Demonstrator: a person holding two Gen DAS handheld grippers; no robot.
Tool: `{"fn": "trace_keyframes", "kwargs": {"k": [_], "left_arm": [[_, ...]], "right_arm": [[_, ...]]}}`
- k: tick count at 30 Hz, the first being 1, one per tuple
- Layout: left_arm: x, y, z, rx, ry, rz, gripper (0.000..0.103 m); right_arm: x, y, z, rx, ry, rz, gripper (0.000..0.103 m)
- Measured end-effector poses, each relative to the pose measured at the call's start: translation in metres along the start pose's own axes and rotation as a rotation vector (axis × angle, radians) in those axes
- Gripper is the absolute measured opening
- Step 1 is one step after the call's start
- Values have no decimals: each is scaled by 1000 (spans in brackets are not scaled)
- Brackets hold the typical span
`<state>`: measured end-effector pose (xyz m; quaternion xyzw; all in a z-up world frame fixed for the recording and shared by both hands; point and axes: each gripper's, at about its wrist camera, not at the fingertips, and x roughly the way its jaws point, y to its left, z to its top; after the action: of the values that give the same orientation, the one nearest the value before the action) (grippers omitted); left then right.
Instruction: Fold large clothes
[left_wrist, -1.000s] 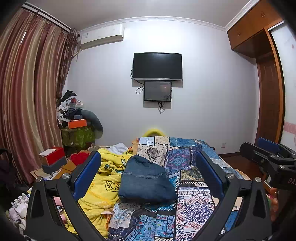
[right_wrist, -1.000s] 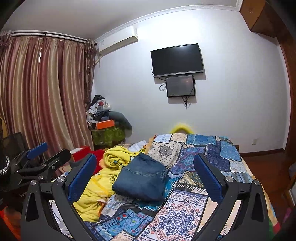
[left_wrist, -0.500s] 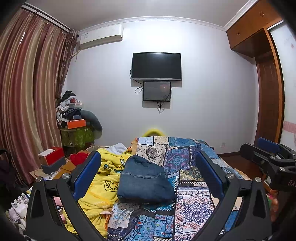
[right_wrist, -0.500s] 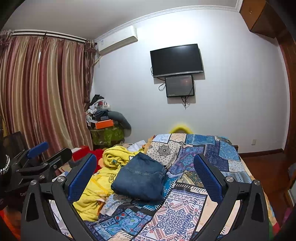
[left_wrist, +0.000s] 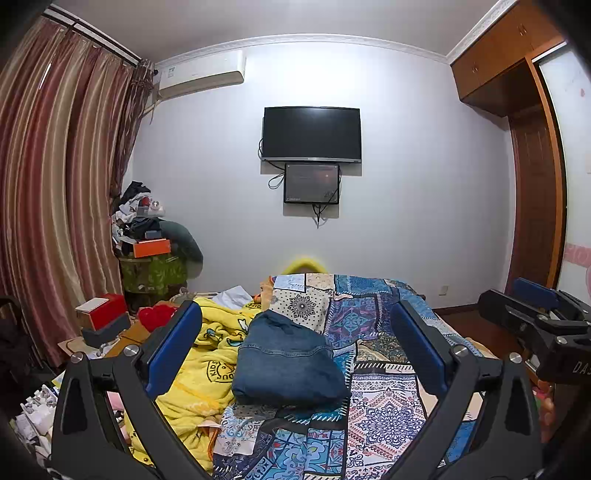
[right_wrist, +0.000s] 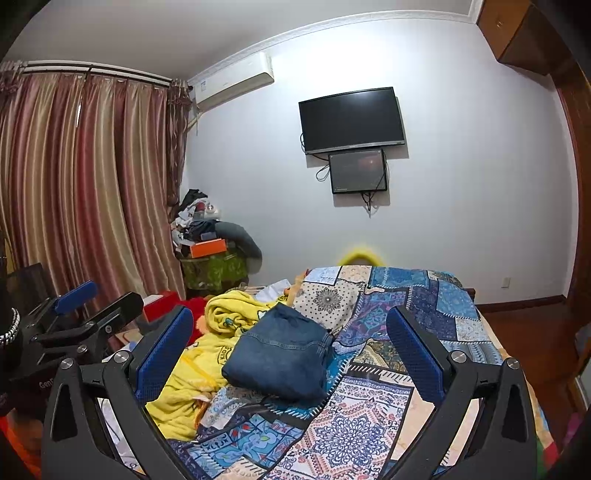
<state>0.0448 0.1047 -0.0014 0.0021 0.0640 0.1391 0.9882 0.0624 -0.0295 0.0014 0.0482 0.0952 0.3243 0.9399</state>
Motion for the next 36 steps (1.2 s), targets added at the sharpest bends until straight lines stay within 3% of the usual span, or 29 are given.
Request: {"fn": "trace_keyframes", "kwargs": {"k": [15,26,36], "left_arm": [[3,3,1,-12,11,-23,103],[8,1,1,-25,51,-103,103],[9,-1,-2,-29,57,-97,103]], "right_arm": [[0,0,2,-1,2,-6,103],[3,0,4,3,0,-17,103],[5,1,2,9,7,-24,103]]}}
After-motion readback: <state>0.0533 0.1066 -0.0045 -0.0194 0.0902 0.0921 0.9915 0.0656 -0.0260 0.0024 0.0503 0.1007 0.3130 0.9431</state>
